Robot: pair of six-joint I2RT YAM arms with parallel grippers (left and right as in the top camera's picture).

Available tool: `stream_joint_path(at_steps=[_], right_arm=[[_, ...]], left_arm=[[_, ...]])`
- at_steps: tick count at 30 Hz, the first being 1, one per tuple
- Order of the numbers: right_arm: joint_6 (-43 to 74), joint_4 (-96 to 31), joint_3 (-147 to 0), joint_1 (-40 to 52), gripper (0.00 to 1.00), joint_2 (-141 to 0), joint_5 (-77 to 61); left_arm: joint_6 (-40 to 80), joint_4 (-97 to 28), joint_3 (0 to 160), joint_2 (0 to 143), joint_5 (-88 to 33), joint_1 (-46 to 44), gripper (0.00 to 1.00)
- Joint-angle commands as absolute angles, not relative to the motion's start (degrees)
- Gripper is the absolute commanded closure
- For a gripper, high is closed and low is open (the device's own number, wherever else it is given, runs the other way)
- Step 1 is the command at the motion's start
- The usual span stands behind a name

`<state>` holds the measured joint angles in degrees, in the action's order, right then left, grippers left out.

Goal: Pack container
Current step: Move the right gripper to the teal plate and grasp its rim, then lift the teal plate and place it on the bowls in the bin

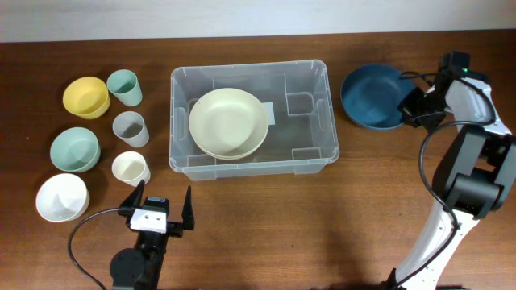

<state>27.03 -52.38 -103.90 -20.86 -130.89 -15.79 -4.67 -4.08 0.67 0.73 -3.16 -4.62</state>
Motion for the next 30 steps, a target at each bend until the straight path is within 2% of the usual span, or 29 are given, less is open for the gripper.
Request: stream_joint_path(at_steps=[1,4,7,10,15,19,20,21,22,27,30], right_arm=[[21.6,-48.9,-103.5,-25.1,0.96,-131.4,-36.4],[19.7,-44.3,-104.3,-29.3,0.96,-130.9,-59.5],[18.5,-42.3,-104.4,-31.5,0.96,-129.1,-69.8],[16.3,-43.1,-104.4,-32.3,0.96,-125.3,-75.7],[16.3,-46.5,-104.4,-28.6,0.96,-115.8,-75.8],[16.3,-51.3,-104.4,-19.5,0.96,-106.2,-62.7],[16.5,-54.8,-104.4,-13.9,0.96,-102.8,-51.7],[16.5,-55.9,-104.4,-11.7,0.96,-101.9,-48.2],[16.5,-58.3,-104.4,-4.9,0.96,-100.3,-40.0],[20.4,-59.6,-104.3,9.5,0.96,-102.0,-26.8],[21.6,-59.3,-104.2,13.7,0.96,-104.1,-26.3]], left_arm=[[-3.9,-4.4,0.5,0.3,-3.2,-4.2,0.0],[-3.9,-4.4,0.5,0.3,-3.2,-4.2,0.01],[-3.9,-4.4,0.5,0.3,-3.2,-4.2,0.0],[-3.9,-4.4,0.5,0.4,-3.2,-4.2,0.0],[-3.9,-4.4,0.5,0.3,-3.2,-4.2,0.0],[-3.9,-4.4,0.5,0.3,-3.2,-4.2,0.0],[-3.9,-4.4,0.5,0.3,-3.2,-4.2,0.0],[-3.9,-4.4,0.5,0.3,-3.2,-4.2,0.01],[-3.9,-4.4,0.5,0.3,-3.2,-4.2,0.01],[-3.9,-4.4,0.5,0.3,-3.2,-4.2,0.0],[-3.9,-4.4,0.5,0.3,-3.2,-4.2,0.0]])
